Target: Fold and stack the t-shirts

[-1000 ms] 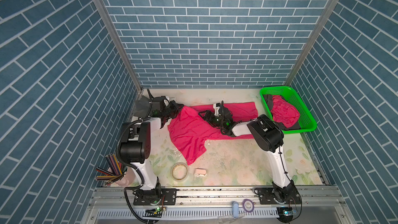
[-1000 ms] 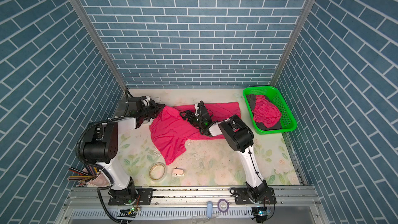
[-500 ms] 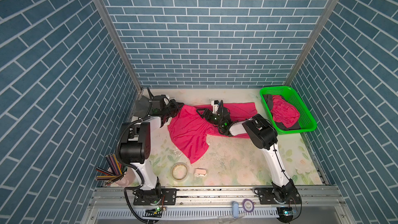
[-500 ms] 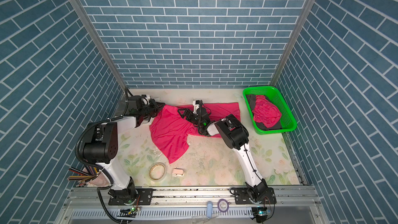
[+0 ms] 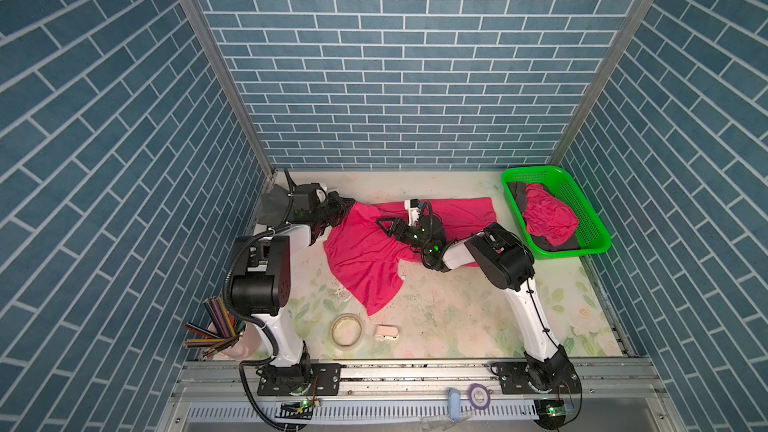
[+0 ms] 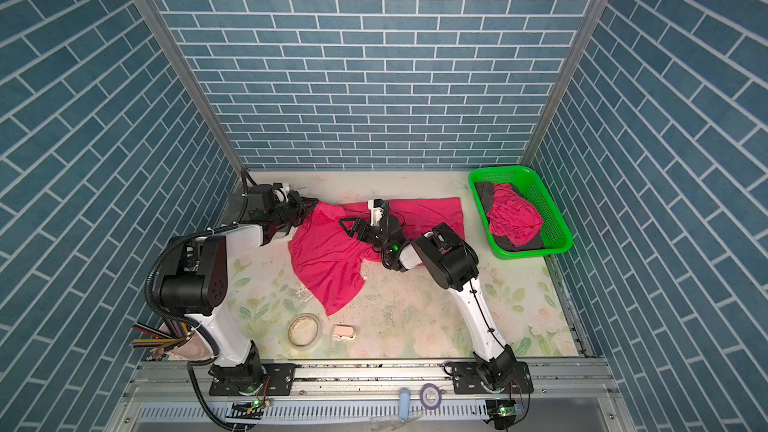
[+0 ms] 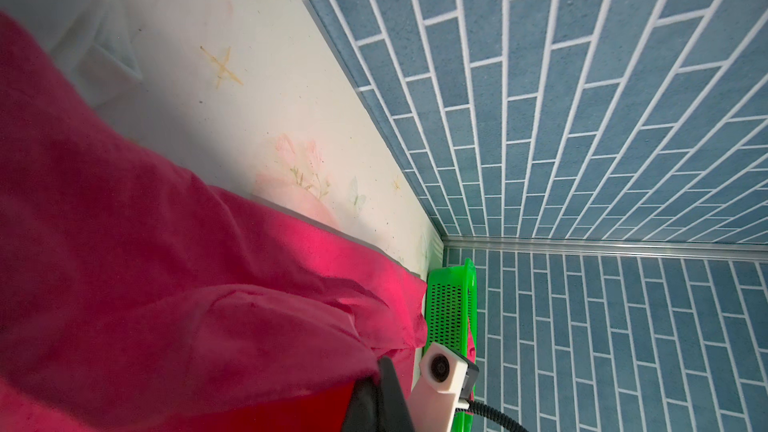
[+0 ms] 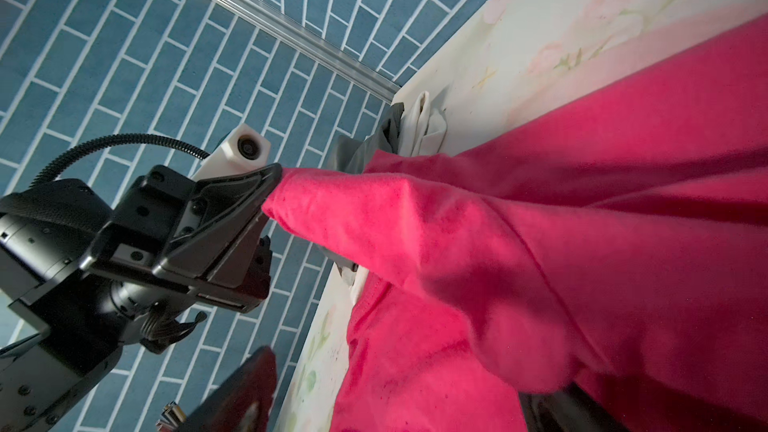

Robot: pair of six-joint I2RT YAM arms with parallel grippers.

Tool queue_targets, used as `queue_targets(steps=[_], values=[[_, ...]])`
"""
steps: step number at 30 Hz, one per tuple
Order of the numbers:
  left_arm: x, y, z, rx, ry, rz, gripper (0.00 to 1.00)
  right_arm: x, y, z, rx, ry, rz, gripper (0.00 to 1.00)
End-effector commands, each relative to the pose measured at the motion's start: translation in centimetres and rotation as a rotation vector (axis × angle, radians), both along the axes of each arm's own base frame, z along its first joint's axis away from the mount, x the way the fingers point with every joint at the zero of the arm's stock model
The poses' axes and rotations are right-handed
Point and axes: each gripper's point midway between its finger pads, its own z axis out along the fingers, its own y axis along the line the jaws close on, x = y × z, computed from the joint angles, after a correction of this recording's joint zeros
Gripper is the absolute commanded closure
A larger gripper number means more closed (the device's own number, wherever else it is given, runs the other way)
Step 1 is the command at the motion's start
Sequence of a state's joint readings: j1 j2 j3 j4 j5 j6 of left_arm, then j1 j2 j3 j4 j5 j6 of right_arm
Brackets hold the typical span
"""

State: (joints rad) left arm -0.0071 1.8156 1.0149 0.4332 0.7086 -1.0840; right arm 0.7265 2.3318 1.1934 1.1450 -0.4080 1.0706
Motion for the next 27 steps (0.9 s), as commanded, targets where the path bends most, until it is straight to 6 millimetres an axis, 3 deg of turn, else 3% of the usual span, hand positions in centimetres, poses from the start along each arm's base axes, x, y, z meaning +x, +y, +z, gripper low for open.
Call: queue_targets(steps=[1,11,16,21,27], values=[[0.7,-0.3,1.5,0.004,-0.046,-0.013,1.00,-0.5,-0.2,4.3,0.113,-0.069,0.003,0.16],[0.6,-0.3,1.4,0.002,-0.044,-0.013,1.00,0.7,0.3,3.0,0.065,-0.054,-0.028,0.46],[0.6,-0.4,1.4,-0.002,-0.042,-0.018,1.00,1.9,0.4,1.6,-0.014,-0.016,-0.071,0.77],[0.6,-0.4,1.5,-0.001,-0.045,-0.022,1.00,2.6,0.3,1.3,-0.077,-0.012,-0.092,1.00],[0.5,-0.4,1.1,0.002,-0.038,-0.021,1.00,2.0,-0.7,1.4,-0.113,-0.007,-0.107,1.00]])
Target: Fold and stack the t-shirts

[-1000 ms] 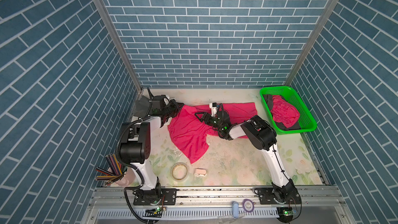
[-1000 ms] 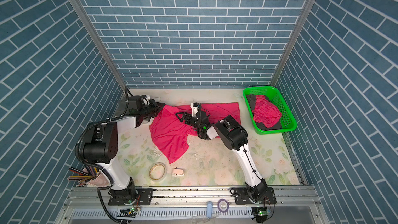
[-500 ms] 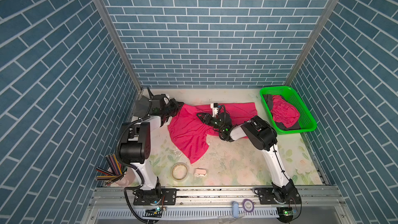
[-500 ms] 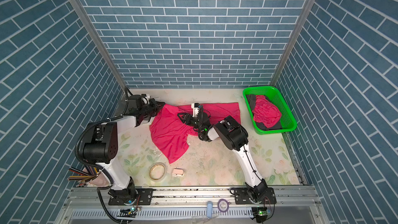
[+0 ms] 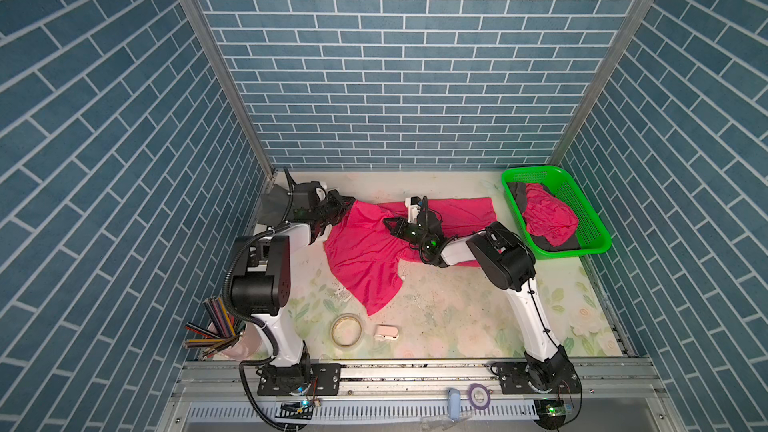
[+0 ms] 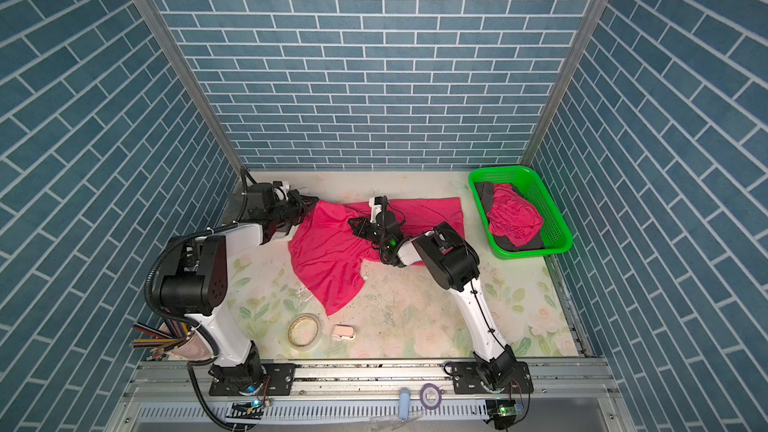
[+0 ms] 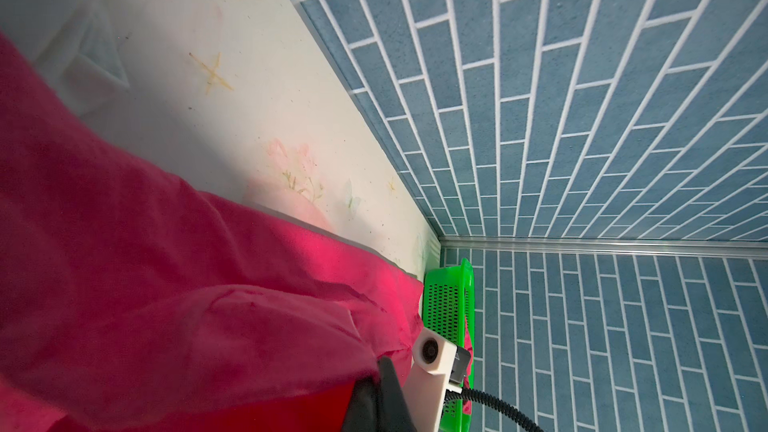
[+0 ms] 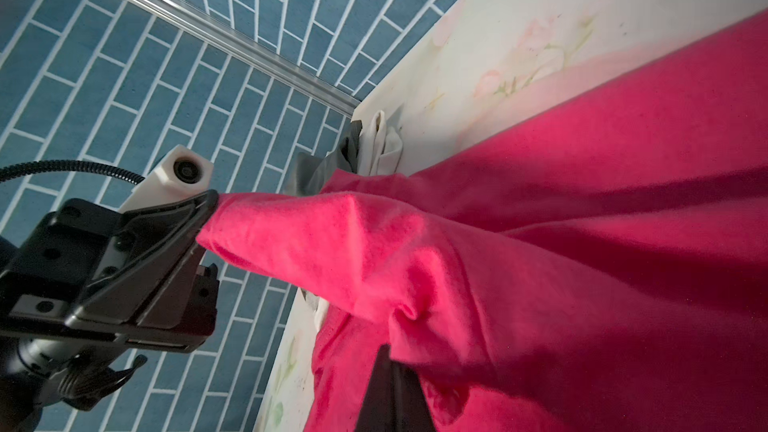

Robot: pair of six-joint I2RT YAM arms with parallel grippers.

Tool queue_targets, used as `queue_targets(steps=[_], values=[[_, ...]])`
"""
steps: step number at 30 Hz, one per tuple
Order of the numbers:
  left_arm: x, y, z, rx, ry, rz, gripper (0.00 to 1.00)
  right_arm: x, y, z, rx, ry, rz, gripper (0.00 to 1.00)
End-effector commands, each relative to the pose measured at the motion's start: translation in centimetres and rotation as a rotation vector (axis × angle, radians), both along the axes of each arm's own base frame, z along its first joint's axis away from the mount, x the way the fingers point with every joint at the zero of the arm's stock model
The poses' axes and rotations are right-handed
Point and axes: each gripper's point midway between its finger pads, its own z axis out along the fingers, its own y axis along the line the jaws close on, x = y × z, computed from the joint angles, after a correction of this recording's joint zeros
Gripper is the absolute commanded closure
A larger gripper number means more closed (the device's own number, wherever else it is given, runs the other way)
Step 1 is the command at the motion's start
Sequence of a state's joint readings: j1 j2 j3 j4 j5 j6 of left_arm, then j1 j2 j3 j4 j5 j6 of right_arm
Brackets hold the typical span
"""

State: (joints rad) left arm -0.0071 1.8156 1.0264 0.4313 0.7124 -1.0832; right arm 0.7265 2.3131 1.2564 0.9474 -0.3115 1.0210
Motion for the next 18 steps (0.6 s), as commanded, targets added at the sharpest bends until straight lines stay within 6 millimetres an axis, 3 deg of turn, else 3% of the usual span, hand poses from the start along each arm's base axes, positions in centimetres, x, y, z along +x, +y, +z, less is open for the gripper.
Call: queue_targets(steps=[1,9,18], values=[[0.4,-0.3,0.7,0.001,-0.030,-0.015,1.00,-0.3,-0.6,2.7,-0.005,-0.043,-0.014,1.00],[0.0,-0.3,0.2,0.009,-0.018,-0.016,1.00,-2.3,-2.0,3.9,-0.063,0.017,0.018,1.00],[-1.7,-0.1,-1.6,0.029,0.021,-0.019,1.00,-4.3,-2.9,-0.8,-0.217,0.237,0.068,1.00]])
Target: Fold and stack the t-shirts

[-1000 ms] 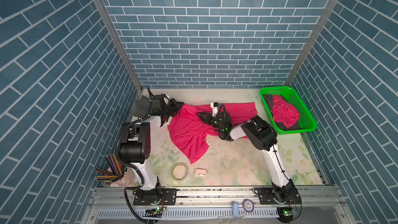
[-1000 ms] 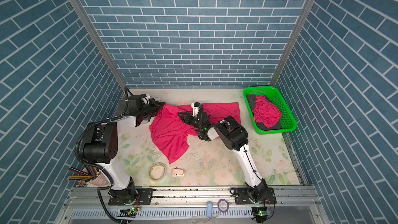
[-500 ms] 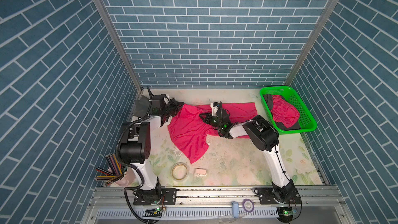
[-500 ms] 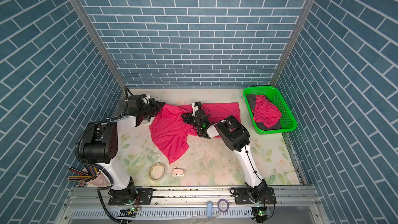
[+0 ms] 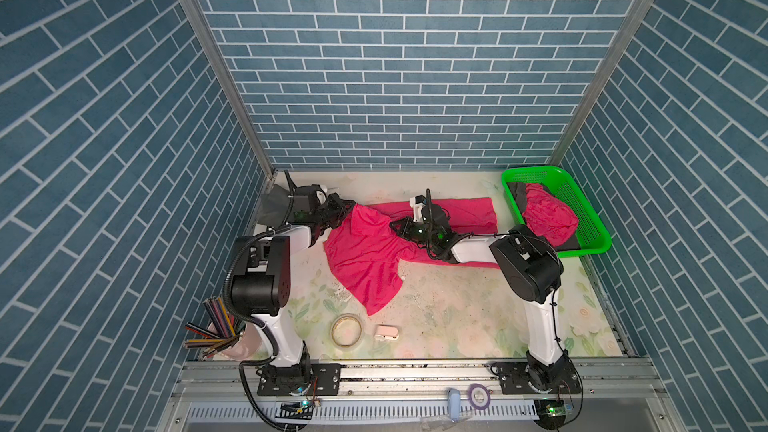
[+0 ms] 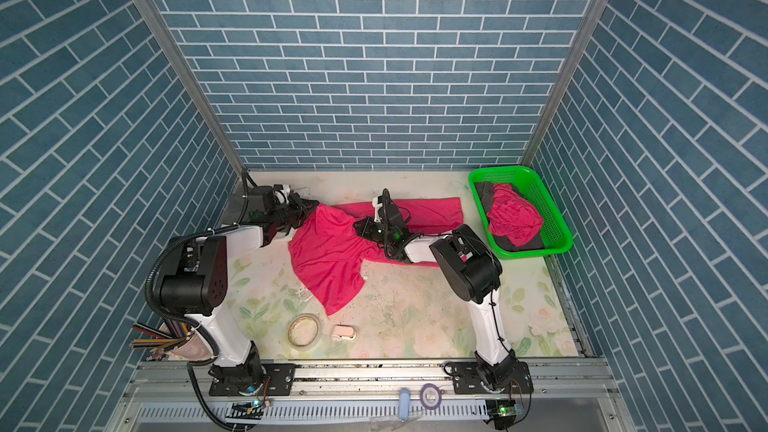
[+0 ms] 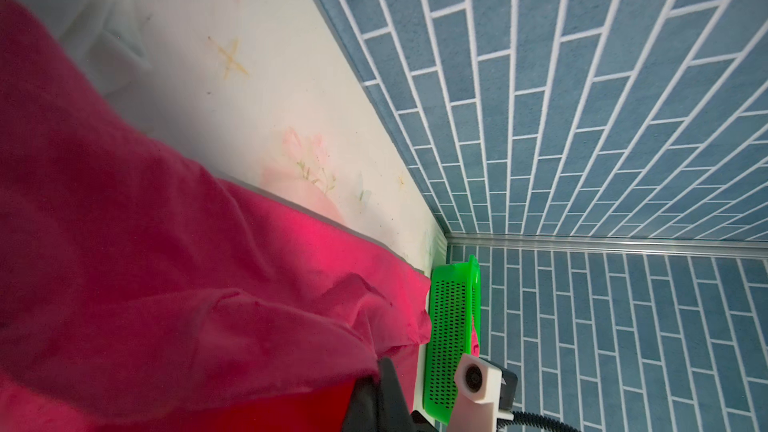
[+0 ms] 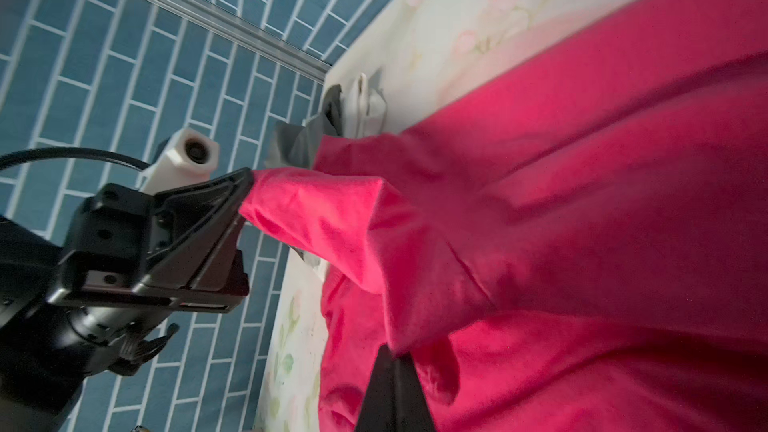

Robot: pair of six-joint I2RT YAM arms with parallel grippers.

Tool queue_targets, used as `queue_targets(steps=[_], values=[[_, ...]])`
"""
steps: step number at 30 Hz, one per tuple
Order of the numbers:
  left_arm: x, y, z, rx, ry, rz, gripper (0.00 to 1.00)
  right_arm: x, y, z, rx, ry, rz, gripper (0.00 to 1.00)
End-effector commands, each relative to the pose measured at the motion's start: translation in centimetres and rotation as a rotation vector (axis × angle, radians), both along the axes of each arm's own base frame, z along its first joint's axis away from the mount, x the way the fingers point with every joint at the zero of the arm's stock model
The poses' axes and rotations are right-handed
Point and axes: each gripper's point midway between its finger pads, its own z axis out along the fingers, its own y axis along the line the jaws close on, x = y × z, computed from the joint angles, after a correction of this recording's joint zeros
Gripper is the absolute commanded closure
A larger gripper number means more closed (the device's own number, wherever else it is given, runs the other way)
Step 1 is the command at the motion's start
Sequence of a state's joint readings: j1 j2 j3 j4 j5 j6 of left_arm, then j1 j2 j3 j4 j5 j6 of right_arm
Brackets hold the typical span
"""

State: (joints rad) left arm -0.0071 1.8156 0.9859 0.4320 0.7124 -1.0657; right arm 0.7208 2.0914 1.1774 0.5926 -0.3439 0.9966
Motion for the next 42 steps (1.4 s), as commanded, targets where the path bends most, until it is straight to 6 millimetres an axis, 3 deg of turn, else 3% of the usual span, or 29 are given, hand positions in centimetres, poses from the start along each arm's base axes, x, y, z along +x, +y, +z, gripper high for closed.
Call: queue_targets(steps=[1,8,11,16,22,31,42], values=[[-1.2,0.0,-0.4,0.020,-0.001,-0.013,1.00,-1.3,-0.7,-2.6,-0.082,0.105,0.031,1.00],[-2.9,0.6,-2.8,0.033,0.047,0.001,1.00,-1.2,-2.0,-1.5,-0.083,0.095,0.035,1.00],[-2.8,0.5,-2.7,0.031,0.044,0.000,1.00,-1.3,-2.4,-1.7,-0.123,0.081,0.048,1.00],[-2.4,0.6,-2.2,0.036,0.035,-0.001,1.00,-1.6,-2.5,-2.5,-0.169,0.035,0.094,0.65],[-1.7,0.6,-2.0,0.033,0.031,0.000,1.00,-1.5,-1.1,-3.5,-0.191,-0.028,0.175,0.47],[-0.2,0.5,-0.4,0.029,0.003,-0.001,1.00,-1.2,1.3,-3.3,-0.164,-0.107,0.227,0.40],[-0.1,0.4,-0.3,0.026,0.003,-0.004,1.00,-0.7,3.1,-2.2,-0.029,-0.206,0.232,0.34]])
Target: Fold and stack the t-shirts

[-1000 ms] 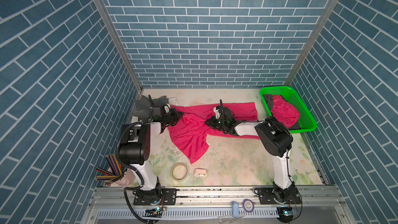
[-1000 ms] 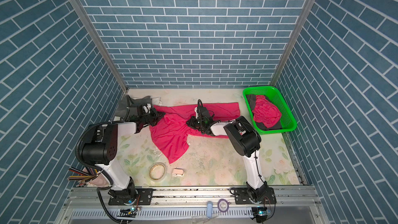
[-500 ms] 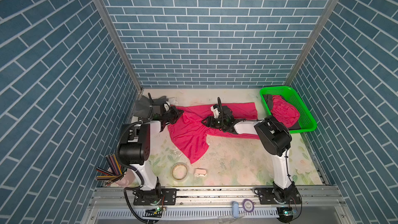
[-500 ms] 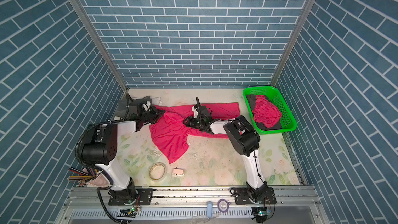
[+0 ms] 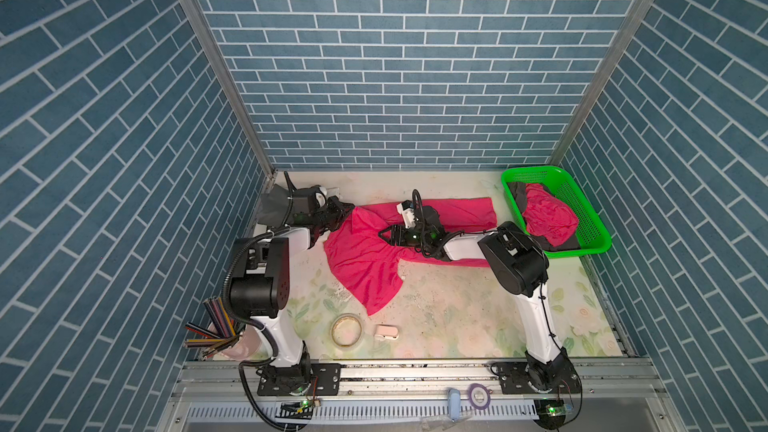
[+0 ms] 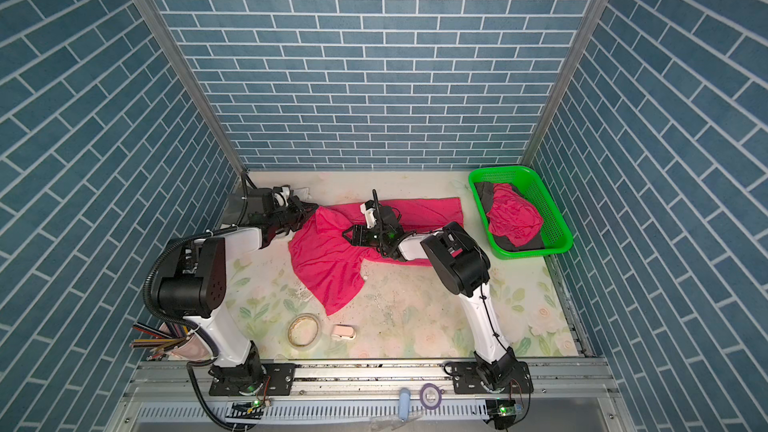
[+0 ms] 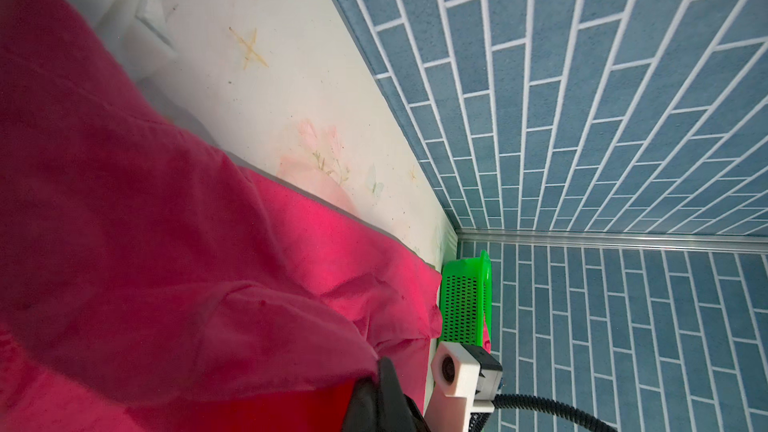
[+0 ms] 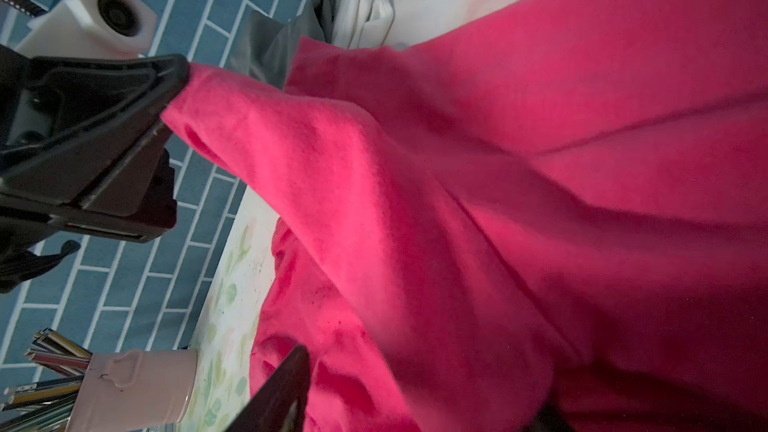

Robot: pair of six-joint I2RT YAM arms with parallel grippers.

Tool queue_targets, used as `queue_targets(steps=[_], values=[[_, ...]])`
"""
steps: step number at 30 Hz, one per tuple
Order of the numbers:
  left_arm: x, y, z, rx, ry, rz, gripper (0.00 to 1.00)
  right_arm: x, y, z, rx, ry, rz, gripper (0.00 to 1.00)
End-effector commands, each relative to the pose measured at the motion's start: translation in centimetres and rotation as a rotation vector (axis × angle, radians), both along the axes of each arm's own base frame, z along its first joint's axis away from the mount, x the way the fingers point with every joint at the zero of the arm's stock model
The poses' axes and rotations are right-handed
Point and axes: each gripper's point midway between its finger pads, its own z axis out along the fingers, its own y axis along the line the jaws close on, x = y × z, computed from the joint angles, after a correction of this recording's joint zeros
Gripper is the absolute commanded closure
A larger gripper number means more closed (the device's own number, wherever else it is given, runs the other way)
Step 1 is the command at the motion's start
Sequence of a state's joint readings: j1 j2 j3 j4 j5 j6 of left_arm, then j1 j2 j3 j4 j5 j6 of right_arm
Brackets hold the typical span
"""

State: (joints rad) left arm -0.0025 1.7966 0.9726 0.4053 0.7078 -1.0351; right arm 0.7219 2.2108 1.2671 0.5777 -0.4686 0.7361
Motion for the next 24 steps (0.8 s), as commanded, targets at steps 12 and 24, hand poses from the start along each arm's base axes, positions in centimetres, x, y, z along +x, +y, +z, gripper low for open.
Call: queue_targets(steps=[12,24], values=[[0.7,0.1,-0.2,0.002,0.002,-0.001,1.00,-1.9,1.4,2.0,0.130,-0.063,0.060,0.67],[0.9,0.2,-1.0,0.009,0.013,0.003,1.00,-3.0,-0.2,4.2,0.127,0.087,0.001,0.96]])
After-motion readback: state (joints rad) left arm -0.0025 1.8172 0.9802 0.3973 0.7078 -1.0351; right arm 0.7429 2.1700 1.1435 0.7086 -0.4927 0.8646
